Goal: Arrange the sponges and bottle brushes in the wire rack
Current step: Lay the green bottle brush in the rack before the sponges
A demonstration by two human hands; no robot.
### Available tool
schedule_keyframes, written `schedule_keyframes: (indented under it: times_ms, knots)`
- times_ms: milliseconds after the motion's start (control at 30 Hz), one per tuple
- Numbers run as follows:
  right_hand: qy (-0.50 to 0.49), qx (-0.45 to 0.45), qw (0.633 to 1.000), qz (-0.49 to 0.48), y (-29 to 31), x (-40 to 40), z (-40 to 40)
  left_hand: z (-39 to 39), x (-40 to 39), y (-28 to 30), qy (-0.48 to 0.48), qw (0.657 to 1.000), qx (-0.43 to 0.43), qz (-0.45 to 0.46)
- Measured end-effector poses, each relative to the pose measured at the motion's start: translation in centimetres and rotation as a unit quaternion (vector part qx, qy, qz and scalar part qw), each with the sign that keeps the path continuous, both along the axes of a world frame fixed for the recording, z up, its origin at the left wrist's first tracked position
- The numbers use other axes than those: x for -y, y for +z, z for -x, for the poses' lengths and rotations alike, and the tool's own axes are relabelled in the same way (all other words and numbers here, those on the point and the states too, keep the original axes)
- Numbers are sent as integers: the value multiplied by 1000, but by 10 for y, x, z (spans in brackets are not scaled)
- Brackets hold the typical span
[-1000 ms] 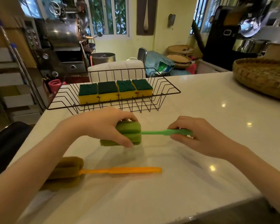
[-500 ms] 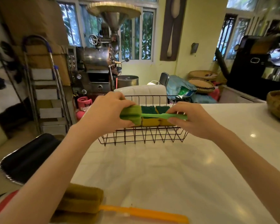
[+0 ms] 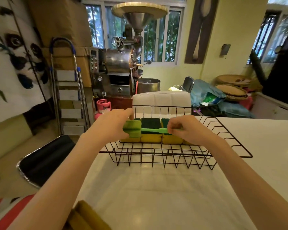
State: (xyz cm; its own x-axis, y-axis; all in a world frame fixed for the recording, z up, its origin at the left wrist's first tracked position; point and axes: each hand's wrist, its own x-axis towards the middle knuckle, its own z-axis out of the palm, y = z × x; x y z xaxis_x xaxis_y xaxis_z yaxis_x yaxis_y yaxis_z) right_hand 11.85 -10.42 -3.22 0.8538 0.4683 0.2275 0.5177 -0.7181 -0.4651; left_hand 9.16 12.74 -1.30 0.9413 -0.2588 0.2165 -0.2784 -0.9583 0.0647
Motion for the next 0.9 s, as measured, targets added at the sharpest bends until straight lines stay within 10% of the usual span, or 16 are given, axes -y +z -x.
schedule_keyframes:
  times_ms: [900]
  knots:
    - [-16,-186,962,201,-10,-14,4,-23,-9,-28,-10,990,-141,-17]
